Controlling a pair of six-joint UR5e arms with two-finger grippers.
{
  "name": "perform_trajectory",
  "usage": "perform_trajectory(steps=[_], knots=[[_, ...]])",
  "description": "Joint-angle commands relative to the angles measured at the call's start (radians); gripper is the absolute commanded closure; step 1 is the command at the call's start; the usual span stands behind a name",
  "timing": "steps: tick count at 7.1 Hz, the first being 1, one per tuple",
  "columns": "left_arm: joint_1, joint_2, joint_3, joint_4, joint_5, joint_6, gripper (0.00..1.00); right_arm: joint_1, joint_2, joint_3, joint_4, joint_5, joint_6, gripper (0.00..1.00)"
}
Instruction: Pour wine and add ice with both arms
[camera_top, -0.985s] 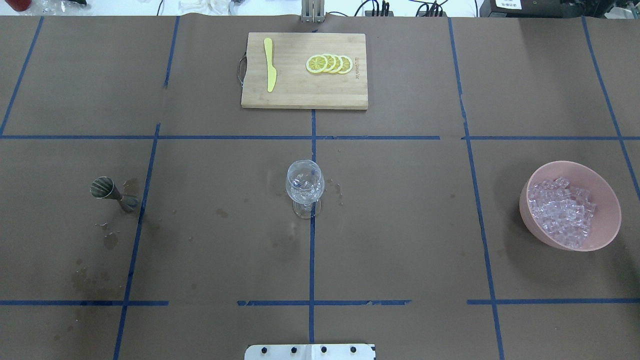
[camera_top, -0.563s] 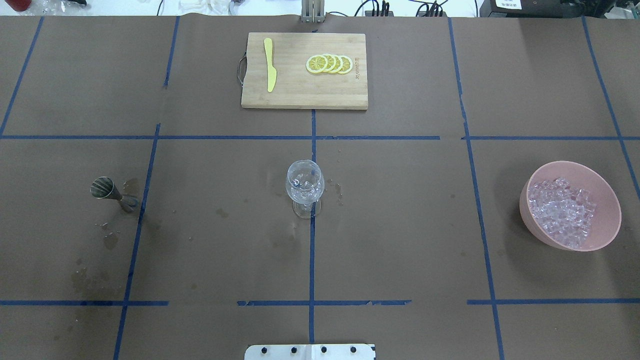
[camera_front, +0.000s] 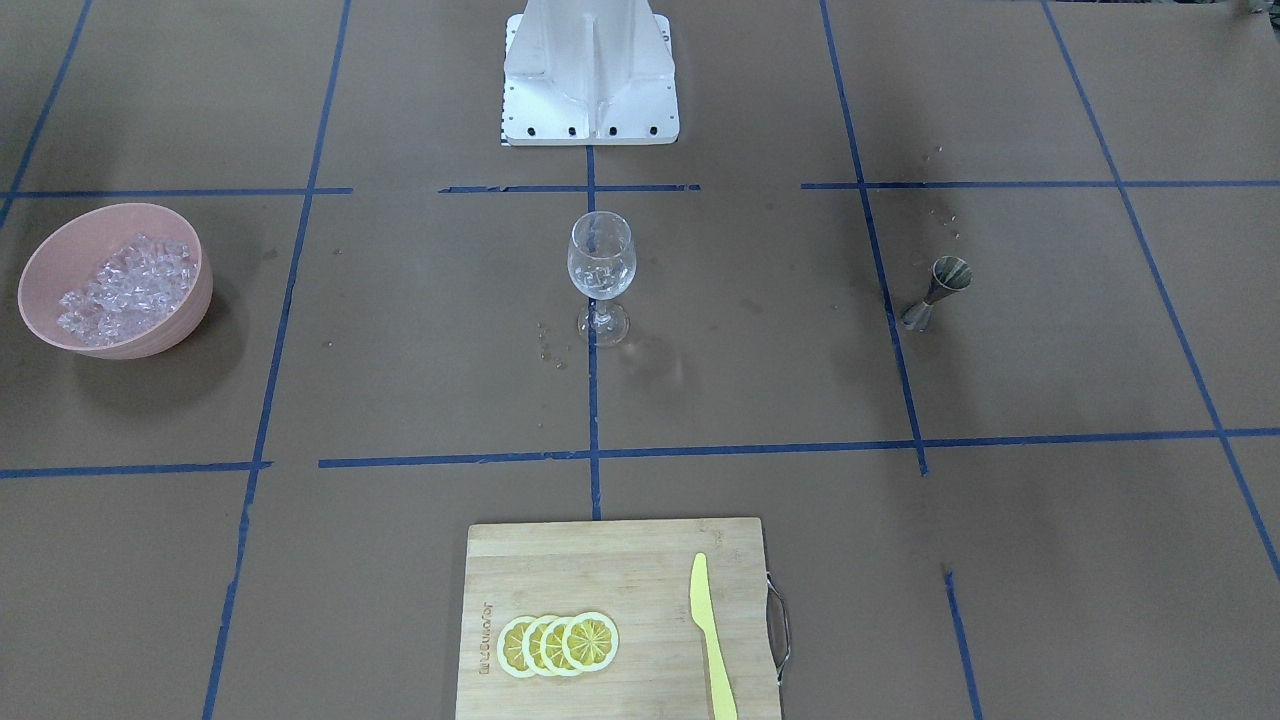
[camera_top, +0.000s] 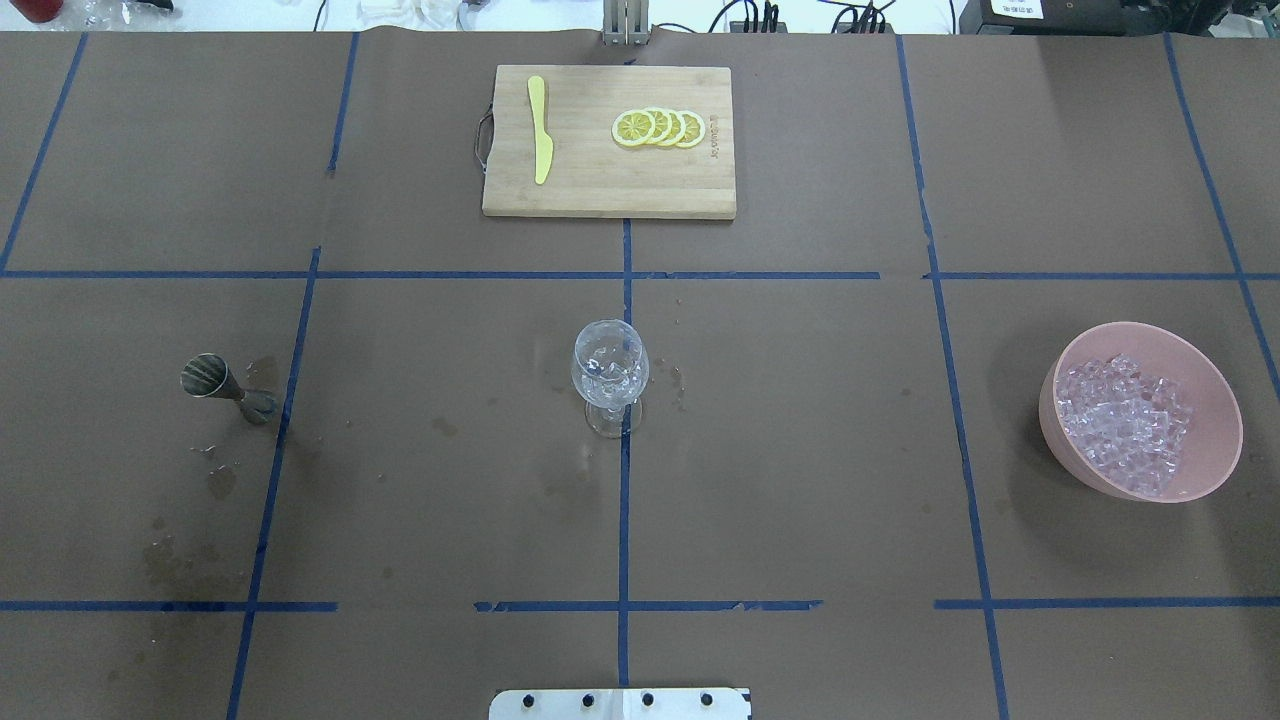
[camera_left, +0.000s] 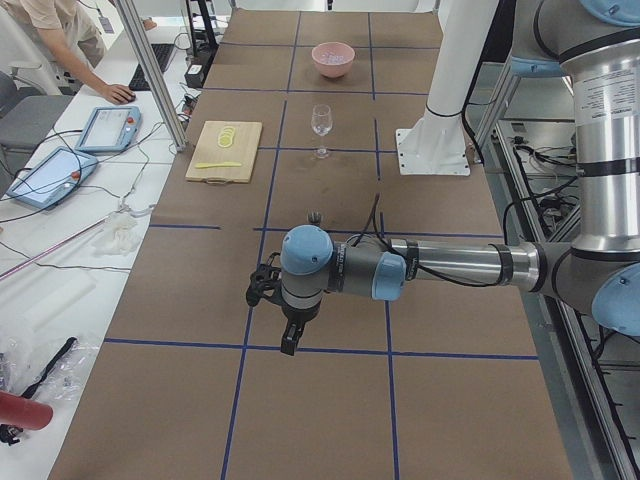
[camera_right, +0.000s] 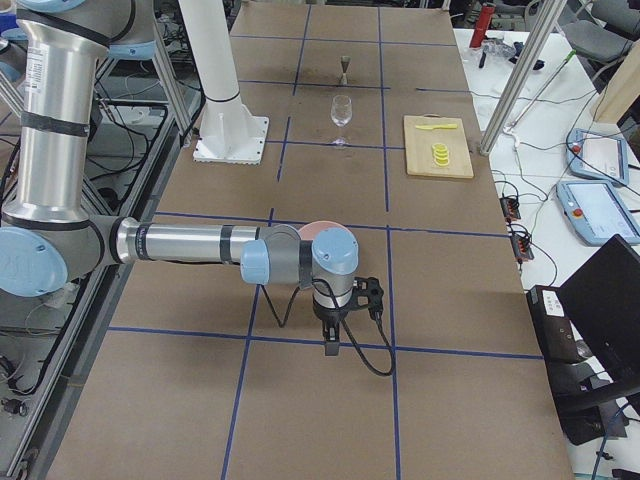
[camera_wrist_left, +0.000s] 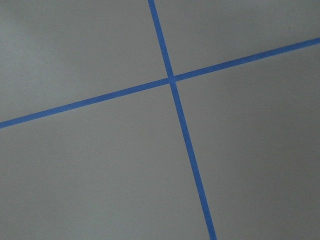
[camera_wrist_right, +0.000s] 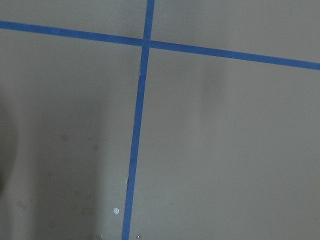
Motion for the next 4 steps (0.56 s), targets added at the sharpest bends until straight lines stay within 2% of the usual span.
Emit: perform_trajectory(steps=[1,4], knots=[[0.000,0.000,-0.002,0.001,0.000,0.000,0.00,0.000,-0.001,0.001,0.000,-0.002,0.000,0.00],[0.000,0.000,-0.002,0.004,0.000,0.000,0.00,0.000,0.007,0.007,0.000,0.022,0.008,0.00]])
